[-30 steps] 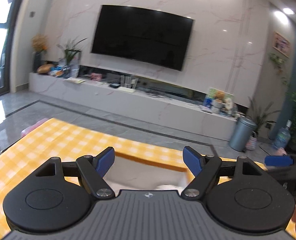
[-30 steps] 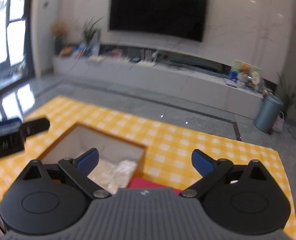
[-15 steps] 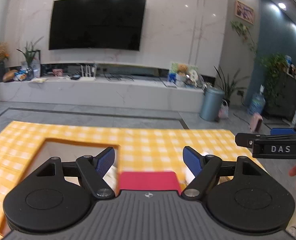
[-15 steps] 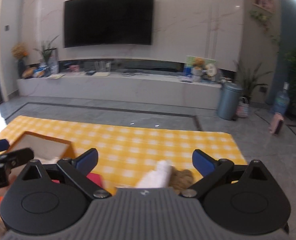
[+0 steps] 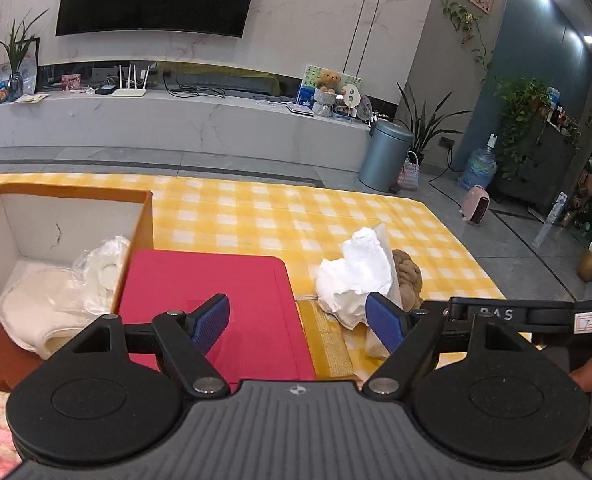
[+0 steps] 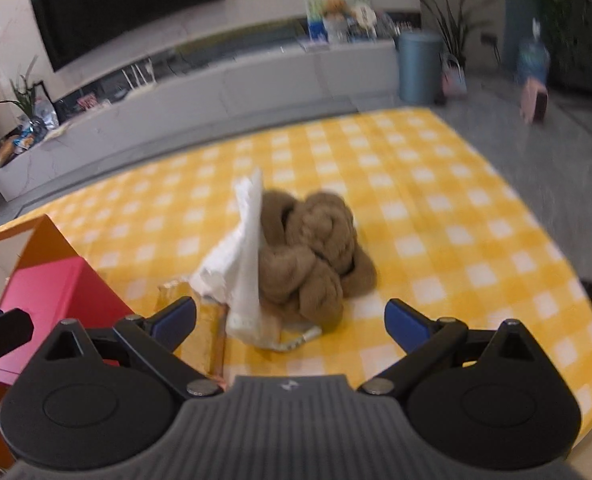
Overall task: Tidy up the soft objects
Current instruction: 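Move both grippers back over the table toward the remaining items, then grasp the white tissue sheet beside the brown yarn with the right gripper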
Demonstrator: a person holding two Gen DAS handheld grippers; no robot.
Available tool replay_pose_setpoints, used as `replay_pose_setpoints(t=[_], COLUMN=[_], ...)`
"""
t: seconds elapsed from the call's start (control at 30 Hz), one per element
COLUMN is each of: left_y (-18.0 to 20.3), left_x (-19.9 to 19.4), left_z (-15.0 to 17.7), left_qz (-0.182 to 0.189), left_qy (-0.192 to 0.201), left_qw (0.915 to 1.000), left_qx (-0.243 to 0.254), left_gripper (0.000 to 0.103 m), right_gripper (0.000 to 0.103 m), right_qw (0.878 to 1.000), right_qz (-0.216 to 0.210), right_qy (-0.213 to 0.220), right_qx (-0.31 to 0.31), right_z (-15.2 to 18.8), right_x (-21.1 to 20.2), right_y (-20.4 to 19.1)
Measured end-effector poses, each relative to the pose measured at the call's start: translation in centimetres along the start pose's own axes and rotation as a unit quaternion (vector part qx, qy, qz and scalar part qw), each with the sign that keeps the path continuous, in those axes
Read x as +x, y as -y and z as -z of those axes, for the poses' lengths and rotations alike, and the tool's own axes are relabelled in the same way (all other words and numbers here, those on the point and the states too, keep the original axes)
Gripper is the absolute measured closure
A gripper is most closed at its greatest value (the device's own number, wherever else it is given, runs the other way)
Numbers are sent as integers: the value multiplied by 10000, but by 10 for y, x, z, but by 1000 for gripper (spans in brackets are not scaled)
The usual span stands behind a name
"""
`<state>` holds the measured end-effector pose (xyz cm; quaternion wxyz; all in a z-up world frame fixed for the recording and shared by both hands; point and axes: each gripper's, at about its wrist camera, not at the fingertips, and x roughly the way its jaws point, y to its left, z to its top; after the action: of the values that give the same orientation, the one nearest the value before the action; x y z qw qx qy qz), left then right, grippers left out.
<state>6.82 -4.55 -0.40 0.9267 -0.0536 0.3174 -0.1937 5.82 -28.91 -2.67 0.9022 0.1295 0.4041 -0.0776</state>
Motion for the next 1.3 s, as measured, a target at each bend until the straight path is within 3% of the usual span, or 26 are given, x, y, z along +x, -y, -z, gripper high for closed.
replay_pose_setpoints(t=[0.2, 0.3, 0.5, 0.57, 0.6, 0.83, 1.0, 1.07, 1.17, 1.23, 1.3], left_y=[1, 2, 5, 4, 4, 4, 3, 3, 3, 2, 1], left_x=[5, 5, 5, 4, 3, 3, 4, 4, 3, 3, 2], left_z=[6, 8, 7, 7, 7, 7, 7, 7, 7, 8, 7], left_qz=[-75, -88, -159, -176, -188, -186, -180, -160, -146, -129, -117], left_qy=[18, -50, -47, -44, -43, -59, -73, -74, -84, -91, -96], left_qw=[9999, 9999, 9998, 9998, 9997, 9997, 9997, 9997, 9997, 9998, 9998], left_qx=[127, 127, 120, 119, 127, 141, 154, 141, 148, 148, 117], left_gripper=[12, 12, 12, 12, 12, 12, 12, 12, 12, 12, 12], right_gripper=[9, 26, 67, 99, 103, 103, 103, 101, 87, 65, 61], right_qw=[9999, 9999, 9997, 9992, 9990, 9968, 9939, 9946, 9966, 9976, 9978], right_qz=[44, 57, -113, -30, 24, 223, -15, -3, 120, 75, 72], right_qy=[-59, 154, -171, -238, -284, -307, -673, -603, -517, -471, -385], right_qx=[115, 19, -147, -309, -358, -708, -877, -847, -631, -498, -530], right_z=[4, 1, 6, 7, 8, 10, 26, 26, 23, 20, 17], right_x=[27, 32, 44, 50, 53, 36, 11, 8, 14, 20, 25], right_y=[-5, -12, -25, -31, -32, -34, -29, -27, -23, -20, -22])
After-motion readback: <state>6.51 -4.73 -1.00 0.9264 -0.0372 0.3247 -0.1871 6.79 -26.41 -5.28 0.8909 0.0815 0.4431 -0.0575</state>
